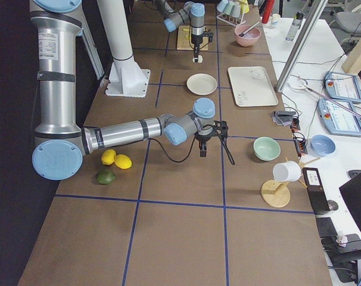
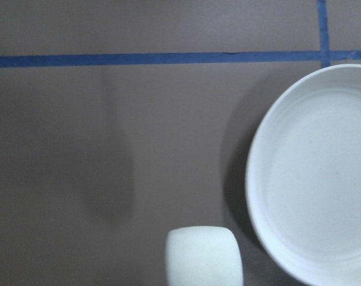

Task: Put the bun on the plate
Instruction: 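Carry the white bun with the left gripper over the white plate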

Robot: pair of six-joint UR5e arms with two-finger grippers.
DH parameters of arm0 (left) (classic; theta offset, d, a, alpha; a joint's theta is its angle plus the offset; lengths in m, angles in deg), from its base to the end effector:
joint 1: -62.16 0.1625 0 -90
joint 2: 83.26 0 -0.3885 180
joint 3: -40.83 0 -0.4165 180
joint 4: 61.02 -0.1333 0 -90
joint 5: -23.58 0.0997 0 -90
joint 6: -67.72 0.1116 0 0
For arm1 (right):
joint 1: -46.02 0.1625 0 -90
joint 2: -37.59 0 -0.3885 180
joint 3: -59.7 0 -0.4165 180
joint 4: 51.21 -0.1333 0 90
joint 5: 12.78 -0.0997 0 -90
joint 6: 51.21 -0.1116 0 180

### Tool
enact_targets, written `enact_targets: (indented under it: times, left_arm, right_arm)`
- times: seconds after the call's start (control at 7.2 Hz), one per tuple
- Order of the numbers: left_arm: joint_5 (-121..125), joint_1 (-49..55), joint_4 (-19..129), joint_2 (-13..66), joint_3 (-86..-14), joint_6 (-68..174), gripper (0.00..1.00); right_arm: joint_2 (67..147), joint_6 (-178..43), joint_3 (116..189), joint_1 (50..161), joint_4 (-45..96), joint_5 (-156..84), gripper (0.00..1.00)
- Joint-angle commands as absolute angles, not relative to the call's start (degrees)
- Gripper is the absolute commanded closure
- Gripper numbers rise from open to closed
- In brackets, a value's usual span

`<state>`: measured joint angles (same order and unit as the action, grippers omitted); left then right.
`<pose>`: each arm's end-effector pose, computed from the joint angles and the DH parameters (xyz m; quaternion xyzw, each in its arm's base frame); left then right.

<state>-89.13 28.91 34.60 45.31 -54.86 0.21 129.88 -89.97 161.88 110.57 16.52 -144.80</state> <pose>0.5221 -0.4502 0.1657 0.0354 0.4489 -0.0007 0.8929 -0.1720 -0.4977 0.4963 0.0359 -0.4292 0.0053 0.9025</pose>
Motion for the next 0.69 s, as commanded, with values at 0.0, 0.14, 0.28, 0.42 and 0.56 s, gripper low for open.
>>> enact_targets:
  times: [0.0, 0.14, 0.28, 0.42, 0.56]
  left_arm:
    - [-86.11, 30.78, 34.60, 61.88, -36.06, -3.65, 0.72]
    - [-84.10, 32.44, 34.69, 62.20, -34.77, -3.47, 0.72]
    - [-83.56, 32.89, 34.69, 62.29, -33.71, -3.39, 0.72]
    - [-83.47, 32.98, 34.78, 62.29, -32.92, -3.04, 0.71]
    - [-83.47, 32.98, 34.87, 62.29, -32.39, -3.03, 0.71]
  right_arm:
    - [130.14, -89.97, 161.92, 110.53, 16.38, -144.80, 0.00]
    - [130.14, -89.97, 162.09, 110.62, 16.38, -144.80, 0.00]
    - [130.32, -89.97, 162.44, 110.62, 16.38, -144.88, 0.00]
    - [130.67, -89.97, 162.71, 110.62, 16.38, -144.80, 0.00]
    - [130.67, -89.97, 162.80, 110.62, 16.38, -144.80, 0.00]
